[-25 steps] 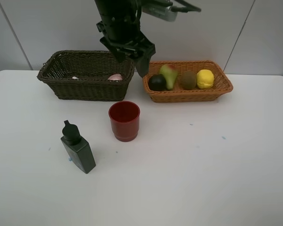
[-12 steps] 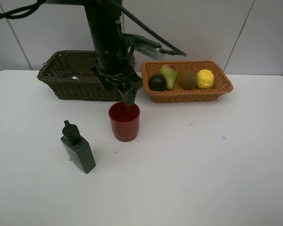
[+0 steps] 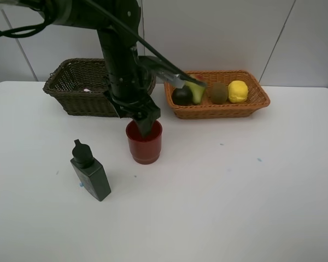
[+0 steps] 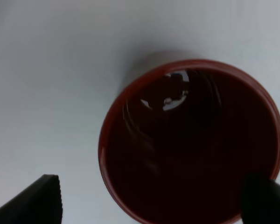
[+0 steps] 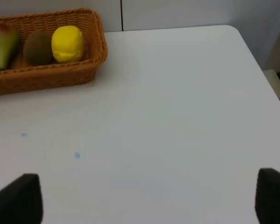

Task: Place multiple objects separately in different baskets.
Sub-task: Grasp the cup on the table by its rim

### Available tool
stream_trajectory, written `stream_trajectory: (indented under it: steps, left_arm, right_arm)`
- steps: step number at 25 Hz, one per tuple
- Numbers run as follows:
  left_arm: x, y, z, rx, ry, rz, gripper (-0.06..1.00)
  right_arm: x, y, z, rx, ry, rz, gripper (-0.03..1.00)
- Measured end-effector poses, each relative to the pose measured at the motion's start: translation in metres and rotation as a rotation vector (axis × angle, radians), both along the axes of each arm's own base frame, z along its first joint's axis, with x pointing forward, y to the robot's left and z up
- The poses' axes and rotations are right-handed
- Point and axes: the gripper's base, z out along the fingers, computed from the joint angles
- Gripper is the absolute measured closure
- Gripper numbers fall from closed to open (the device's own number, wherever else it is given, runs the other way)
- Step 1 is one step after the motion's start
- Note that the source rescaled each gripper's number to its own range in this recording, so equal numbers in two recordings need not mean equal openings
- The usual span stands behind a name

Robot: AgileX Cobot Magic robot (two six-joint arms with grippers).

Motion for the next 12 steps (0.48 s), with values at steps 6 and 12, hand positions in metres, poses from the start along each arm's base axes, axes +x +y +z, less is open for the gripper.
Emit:
stream_trajectory:
  steps: [6,12]
  left_arm:
    - [0.006,0.000,-0.012,-0.004,-0.007,0.008,-0.03]
    - [0.013,0.001,-0.029,-0.001,-0.003,0.021,-0.03]
  right_arm:
    - [0.000,0.000,0.000,0.000,0.000,0.000,-0.03]
    - [0.000,0.000,0.000,-0.001,0.000,-0.001,-0.03]
